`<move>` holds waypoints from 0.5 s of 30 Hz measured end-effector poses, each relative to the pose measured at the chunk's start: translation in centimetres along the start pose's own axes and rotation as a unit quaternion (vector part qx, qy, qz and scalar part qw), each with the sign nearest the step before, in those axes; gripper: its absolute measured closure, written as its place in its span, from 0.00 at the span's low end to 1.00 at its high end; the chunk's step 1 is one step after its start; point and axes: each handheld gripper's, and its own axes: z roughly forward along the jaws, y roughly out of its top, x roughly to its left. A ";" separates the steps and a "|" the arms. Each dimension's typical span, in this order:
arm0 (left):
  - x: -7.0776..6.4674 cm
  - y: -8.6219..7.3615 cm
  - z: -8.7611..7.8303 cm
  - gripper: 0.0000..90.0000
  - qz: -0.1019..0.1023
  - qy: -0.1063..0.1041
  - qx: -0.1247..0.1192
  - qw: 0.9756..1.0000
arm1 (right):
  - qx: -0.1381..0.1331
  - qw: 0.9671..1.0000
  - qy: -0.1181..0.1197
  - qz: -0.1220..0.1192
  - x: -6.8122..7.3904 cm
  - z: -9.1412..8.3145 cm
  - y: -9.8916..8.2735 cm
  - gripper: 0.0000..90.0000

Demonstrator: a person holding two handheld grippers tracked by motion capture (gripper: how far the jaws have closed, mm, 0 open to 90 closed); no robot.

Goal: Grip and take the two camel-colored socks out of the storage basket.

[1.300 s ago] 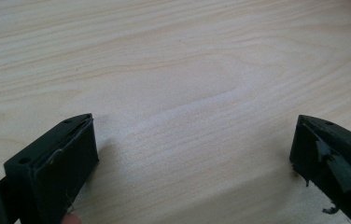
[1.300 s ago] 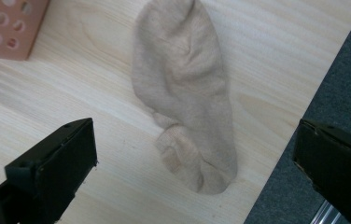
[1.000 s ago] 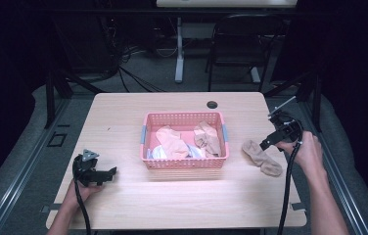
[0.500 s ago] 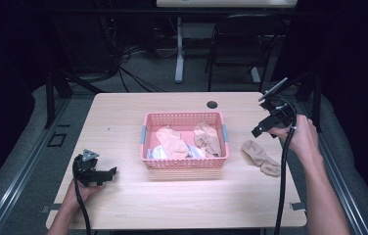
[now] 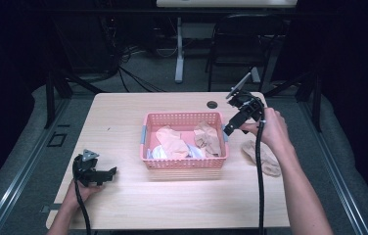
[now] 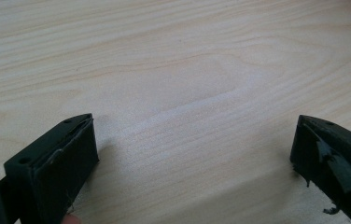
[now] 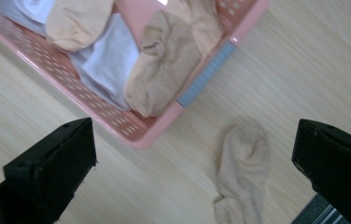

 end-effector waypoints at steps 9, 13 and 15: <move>0.0 0.0 0.0 0.00 0.000 0.000 0.000 1.000 | 0.006 0.999 0.021 -0.037 3.3 1.5 3.5 0.00; 0.0 0.0 0.0 0.00 0.000 0.000 0.000 1.000 | 0.009 0.998 0.034 -0.044 3.8 2.9 4.3 0.02; 0.0 0.0 0.0 0.00 0.000 0.000 0.000 1.000 | 0.015 0.998 0.055 -0.041 3.8 4.0 4.6 0.03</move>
